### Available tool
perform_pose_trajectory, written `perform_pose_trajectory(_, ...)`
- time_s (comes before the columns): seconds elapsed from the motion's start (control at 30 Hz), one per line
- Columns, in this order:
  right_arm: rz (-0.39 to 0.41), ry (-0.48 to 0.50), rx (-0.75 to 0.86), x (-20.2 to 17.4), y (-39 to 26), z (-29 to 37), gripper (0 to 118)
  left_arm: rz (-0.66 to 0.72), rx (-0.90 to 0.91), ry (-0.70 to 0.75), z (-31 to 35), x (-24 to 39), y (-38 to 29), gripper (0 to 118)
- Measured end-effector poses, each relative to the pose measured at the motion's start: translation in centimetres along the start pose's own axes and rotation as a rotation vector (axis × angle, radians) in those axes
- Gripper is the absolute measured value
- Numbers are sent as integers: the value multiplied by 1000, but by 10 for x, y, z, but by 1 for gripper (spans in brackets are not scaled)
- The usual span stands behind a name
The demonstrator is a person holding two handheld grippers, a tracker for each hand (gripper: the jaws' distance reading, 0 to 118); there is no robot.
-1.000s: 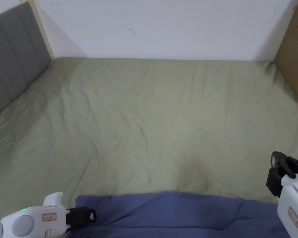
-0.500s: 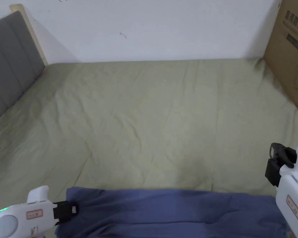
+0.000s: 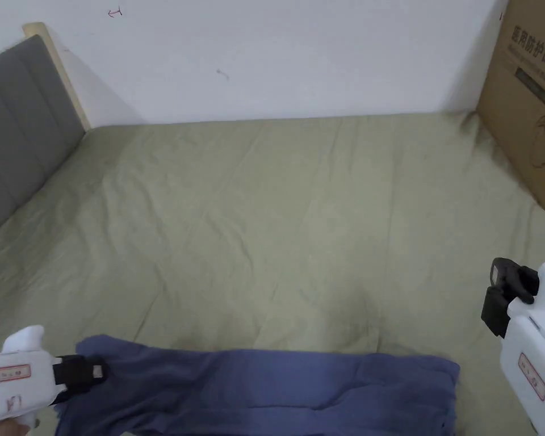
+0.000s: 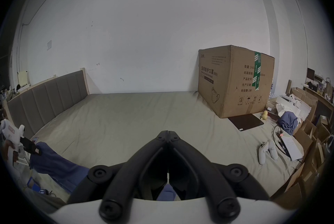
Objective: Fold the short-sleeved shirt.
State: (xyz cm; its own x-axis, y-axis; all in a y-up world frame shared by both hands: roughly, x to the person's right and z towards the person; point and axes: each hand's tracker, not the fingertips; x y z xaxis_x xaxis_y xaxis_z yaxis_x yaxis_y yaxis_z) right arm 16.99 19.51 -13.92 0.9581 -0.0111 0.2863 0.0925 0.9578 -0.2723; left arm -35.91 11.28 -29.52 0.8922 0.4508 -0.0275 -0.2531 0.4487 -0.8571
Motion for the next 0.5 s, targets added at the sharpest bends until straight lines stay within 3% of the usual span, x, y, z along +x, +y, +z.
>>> perform_pose_trajectory(0.1,-10,8,-2,3,-1,3,0,-1,-29,-90,-8,47,-9,5)
perform_pose_trajectory(0.3,-10,8,1,12,-3,14,0,-129,-134,-203,-53,138,-37,5)
perform_pose_trajectory(0.5,-9,-11,-7,25,-6,20,0,-174,-221,-183,-121,182,-65,5)
